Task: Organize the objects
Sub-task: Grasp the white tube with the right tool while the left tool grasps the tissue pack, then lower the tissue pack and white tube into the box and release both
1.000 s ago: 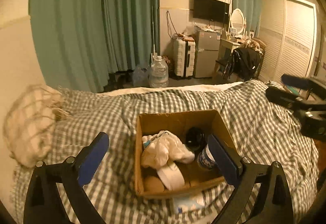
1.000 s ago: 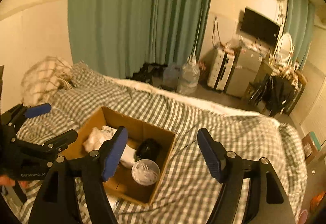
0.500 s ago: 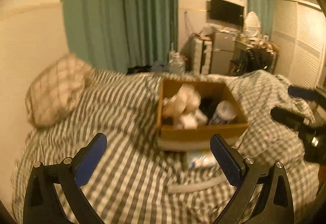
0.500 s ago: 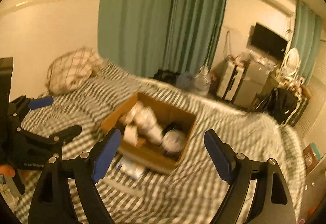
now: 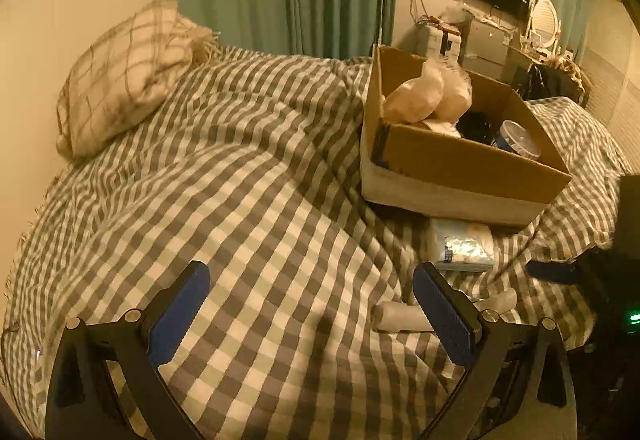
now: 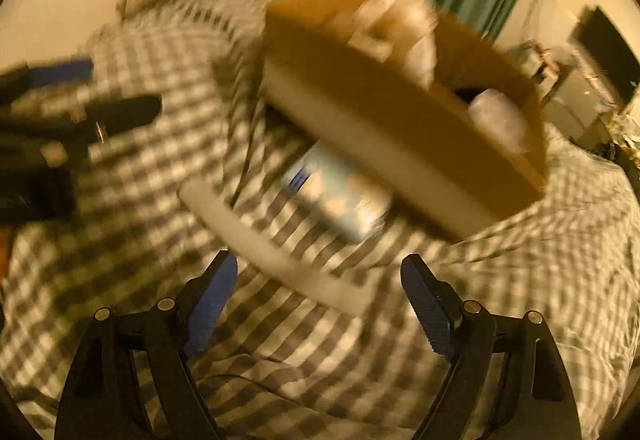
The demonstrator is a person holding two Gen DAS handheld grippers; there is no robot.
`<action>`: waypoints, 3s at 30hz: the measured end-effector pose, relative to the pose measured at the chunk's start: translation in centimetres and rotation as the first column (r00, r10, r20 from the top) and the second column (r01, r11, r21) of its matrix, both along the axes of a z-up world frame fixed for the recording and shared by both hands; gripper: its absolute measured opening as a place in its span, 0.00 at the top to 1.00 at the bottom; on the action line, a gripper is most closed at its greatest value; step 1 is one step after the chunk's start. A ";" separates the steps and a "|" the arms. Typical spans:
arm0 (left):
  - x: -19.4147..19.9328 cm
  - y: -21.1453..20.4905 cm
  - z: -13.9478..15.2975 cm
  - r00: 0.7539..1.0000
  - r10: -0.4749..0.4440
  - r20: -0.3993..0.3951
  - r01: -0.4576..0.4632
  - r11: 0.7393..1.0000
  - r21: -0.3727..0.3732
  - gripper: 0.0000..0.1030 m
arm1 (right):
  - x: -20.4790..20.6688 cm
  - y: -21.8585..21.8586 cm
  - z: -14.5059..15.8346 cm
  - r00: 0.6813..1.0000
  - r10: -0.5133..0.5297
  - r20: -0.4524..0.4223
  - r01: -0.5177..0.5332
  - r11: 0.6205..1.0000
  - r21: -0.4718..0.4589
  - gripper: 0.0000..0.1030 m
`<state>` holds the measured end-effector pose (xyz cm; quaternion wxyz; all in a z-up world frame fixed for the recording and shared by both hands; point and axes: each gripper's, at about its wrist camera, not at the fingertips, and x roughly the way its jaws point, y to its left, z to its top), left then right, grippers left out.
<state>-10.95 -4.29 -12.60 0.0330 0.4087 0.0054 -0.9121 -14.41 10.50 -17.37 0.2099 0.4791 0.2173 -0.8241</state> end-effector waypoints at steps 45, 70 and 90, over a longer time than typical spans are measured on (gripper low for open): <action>-5.9 12.4 -5.1 0.976 -0.203 0.072 0.205 0.979 -0.016 0.00 | -2.8 11.3 5.0 0.926 -0.375 0.042 0.375 0.905 -0.202 0.91; -1.3 9.4 0.7 0.973 -0.232 0.002 0.231 0.970 0.069 0.28 | -0.7 10.7 7.8 0.932 -0.362 0.008 0.351 0.898 -0.264 0.91; -3.3 8.8 16.8 0.928 -0.241 -0.285 0.262 0.965 0.036 0.28 | 2.5 7.7 26.0 0.896 -0.275 -0.349 0.146 0.925 -0.352 0.91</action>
